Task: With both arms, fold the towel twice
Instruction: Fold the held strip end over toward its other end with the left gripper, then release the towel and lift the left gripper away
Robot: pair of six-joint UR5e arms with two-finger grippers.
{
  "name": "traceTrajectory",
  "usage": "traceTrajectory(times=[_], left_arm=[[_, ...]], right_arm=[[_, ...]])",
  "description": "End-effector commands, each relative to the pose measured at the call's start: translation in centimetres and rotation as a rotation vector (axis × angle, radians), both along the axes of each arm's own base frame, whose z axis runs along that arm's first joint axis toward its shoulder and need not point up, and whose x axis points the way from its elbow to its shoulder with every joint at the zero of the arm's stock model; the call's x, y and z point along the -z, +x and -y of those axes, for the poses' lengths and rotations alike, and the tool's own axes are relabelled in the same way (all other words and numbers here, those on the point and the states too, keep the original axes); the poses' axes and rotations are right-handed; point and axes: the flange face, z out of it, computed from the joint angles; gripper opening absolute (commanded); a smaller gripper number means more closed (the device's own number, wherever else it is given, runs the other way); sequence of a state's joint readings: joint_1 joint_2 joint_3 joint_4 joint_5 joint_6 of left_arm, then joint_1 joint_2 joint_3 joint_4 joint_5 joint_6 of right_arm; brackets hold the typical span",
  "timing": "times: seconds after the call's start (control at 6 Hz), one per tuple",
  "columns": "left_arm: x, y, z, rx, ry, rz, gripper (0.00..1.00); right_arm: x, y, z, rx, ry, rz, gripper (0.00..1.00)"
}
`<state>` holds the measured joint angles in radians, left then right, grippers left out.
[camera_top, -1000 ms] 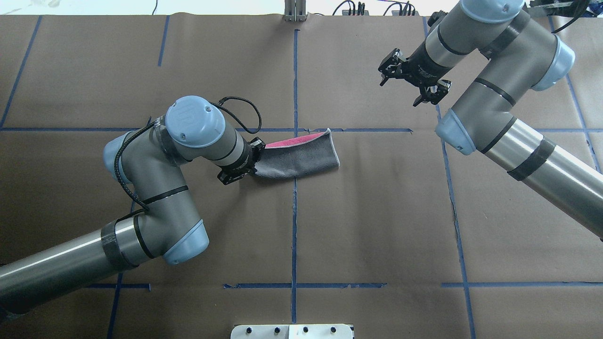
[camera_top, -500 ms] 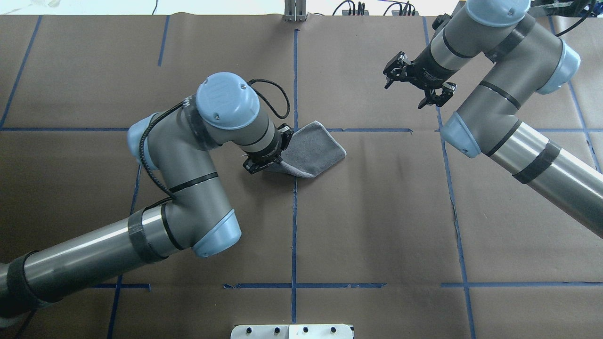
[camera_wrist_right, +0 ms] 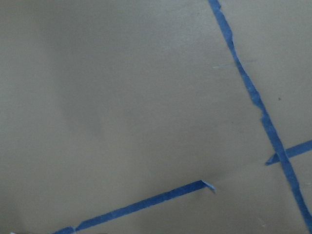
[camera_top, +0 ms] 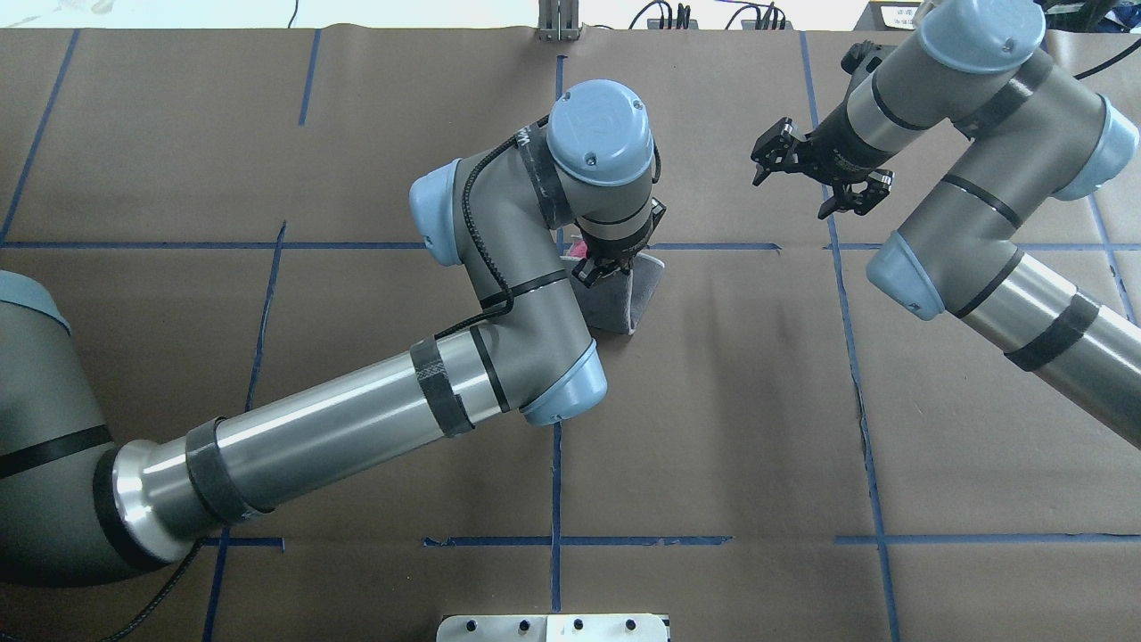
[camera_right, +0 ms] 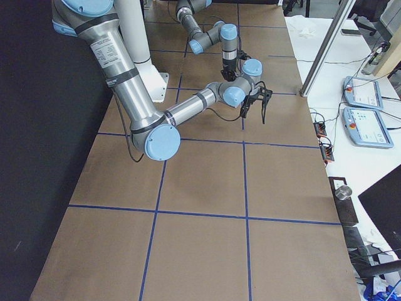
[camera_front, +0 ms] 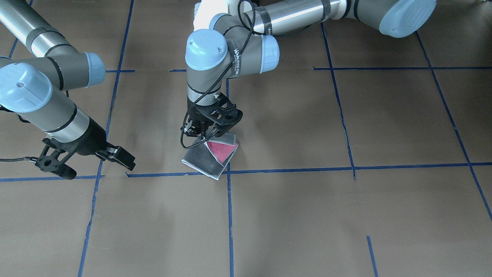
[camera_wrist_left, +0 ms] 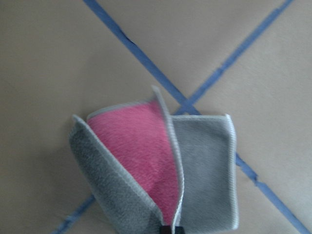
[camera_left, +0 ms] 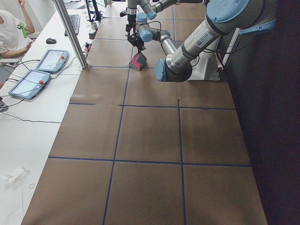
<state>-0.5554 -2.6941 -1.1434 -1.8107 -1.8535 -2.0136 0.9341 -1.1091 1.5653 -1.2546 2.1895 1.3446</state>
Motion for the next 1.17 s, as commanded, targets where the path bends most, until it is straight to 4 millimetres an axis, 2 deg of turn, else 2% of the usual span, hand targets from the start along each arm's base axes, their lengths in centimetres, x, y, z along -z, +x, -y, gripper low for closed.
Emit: traceTrajectory(times=[0.0,0.17,0.33,0.5,0.67,1.0], left_arm=[[-0.5,2.9,2.5,0.048,0.049,-0.021,0.0],[-0.6,3.0,2.7,0.05,0.06,-0.039,0.0],[-1.5,3.7,3.1,0.052,0.069,-0.048,0.0],[-1.7,4.0,3.7,0.079,0.093,-0.057,0.53],[-0.9,3.9,3.6,0.078,0.108,-0.075,1.0],[0.5,2.1,4.5,0.072,0.119,-0.099,1.0]], right_arm=[[-2.0,1.2,-0.8,0.024,0.027,-0.019,1.0],[-2.4,1.5,-1.0,0.024,0.025,-0.021,1.0],[-2.6,1.8,-1.5,0.023,0.026,-0.021,1.0],[-2.6,1.8,-1.6,0.025,0.027,-0.02,1.0],[-2.7,1.8,-1.6,0.025,0.026,-0.021,1.0],[-3.3,2.1,-1.6,0.034,0.035,-0.03,1.0]])
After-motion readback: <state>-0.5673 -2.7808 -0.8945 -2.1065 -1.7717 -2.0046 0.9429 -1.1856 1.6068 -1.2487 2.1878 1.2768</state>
